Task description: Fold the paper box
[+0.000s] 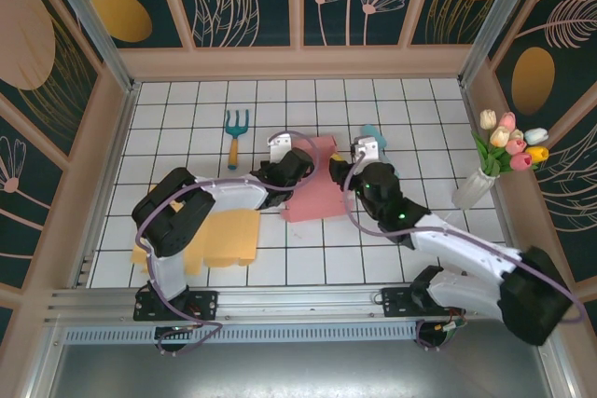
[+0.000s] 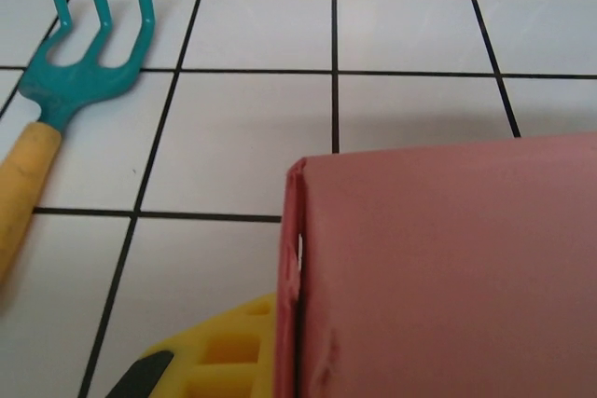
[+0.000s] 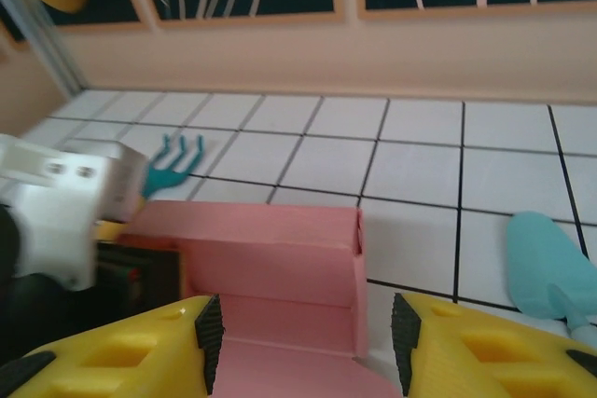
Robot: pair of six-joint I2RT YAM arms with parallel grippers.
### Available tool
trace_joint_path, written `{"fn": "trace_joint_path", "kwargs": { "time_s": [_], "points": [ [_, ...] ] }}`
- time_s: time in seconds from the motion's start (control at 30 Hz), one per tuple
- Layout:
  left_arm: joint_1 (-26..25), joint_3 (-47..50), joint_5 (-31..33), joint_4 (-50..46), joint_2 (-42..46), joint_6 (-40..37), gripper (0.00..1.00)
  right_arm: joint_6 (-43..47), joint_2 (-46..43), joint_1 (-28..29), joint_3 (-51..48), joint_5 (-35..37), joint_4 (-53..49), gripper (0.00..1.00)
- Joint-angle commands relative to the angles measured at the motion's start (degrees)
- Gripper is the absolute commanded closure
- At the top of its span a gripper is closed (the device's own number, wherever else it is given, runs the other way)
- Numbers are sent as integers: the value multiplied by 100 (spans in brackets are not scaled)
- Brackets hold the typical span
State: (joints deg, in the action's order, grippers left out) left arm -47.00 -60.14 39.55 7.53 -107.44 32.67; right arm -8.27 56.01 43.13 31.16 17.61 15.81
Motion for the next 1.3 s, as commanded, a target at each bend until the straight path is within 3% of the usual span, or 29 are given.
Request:
{"fn": "trace_joint_path", "kwargs": {
  "time_s": [0.0, 0.2, 0.3, 0.5, 0.63, 0.83, 0.93, 1.1, 1.27],
  "points": [
    [11, -199, 2, -315, 451, -897, 91, 36, -814, 24, 66, -301, -1105, 46],
    [7, -467, -241, -816, 1236, -2338, 91, 254, -2233, 0, -855, 76, -595, 38],
    [8, -849, -302, -1612, 1437, -3203, 91, 387, -2551, -15, -1269, 41, -218, 38],
    [-104, -789, -499, -1790, 2166, -5156, 93, 186, -2883, -24, -1033, -384, -584, 38],
    [-785, -830, -177, -2034, 2373, -6943, 94, 34, -3417, -24, -1162, -562, -665, 38],
    [-1669, -825, -66, -3578, 1916, -9694, 98, -281, -4364, -24, -1222, -524, -928, 38],
    [-1818, -1789, -318, -4505, 1100, -9531, 99, -393, -4897, -24, -1420, -391, -914, 38],
    [-1913, -2845, -314, -5130, -203, -9967, 93, -456, -5333, -24, -1515, 35, -1096, 37],
    [-1918, -2973, -149, -4548, -1062, -10629, 92, -494, -5354, -33, -1580, 50, -1033, 37]
  ]
}}
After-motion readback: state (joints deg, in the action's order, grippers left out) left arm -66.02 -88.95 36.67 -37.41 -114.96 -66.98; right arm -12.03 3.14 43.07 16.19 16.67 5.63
